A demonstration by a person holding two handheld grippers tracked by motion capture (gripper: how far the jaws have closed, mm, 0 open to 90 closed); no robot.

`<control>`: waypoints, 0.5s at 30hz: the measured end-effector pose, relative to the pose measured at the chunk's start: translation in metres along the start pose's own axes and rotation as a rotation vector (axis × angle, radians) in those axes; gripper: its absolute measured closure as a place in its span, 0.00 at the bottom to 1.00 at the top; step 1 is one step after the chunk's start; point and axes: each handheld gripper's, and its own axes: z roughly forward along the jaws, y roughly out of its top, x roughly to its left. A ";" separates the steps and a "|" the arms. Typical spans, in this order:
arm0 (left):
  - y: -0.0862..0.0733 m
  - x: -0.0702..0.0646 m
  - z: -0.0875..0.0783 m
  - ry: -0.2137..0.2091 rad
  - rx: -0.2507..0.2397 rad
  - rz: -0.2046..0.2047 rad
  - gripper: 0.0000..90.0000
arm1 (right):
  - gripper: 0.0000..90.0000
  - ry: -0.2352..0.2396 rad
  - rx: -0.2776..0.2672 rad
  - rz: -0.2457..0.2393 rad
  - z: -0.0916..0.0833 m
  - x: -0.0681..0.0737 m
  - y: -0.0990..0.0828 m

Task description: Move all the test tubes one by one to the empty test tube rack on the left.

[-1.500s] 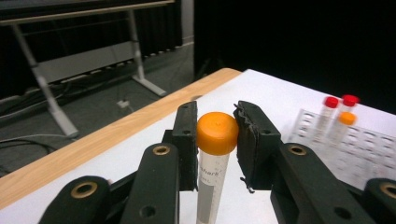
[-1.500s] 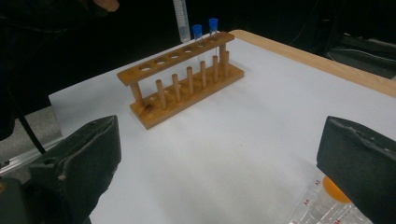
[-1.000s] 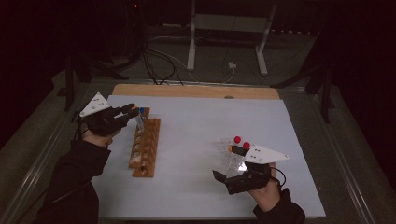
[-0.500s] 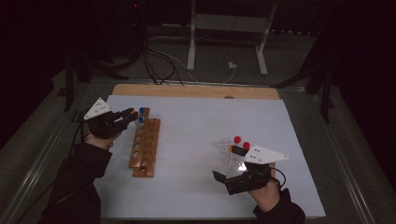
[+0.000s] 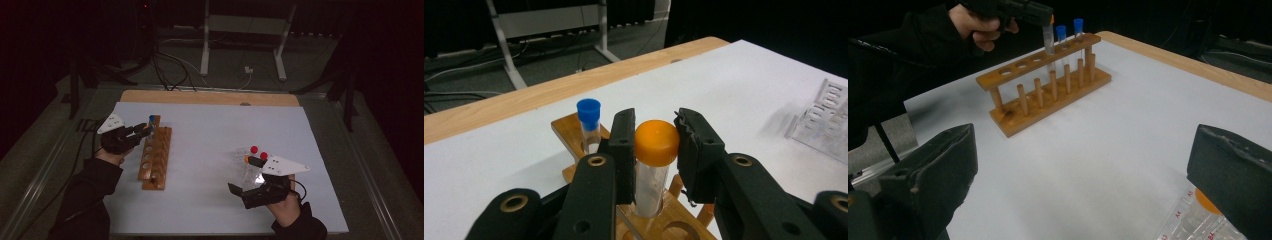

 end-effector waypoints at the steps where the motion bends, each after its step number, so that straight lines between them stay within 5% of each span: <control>1: 0.000 0.000 0.000 0.000 0.000 0.000 0.80 | 0.00 0.002 0.001 0.001 0.000 0.000 0.000; 15: -0.008 -0.002 0.008 0.010 0.039 0.019 0.80 | 0.00 0.004 -0.002 -0.002 -0.001 0.001 0.001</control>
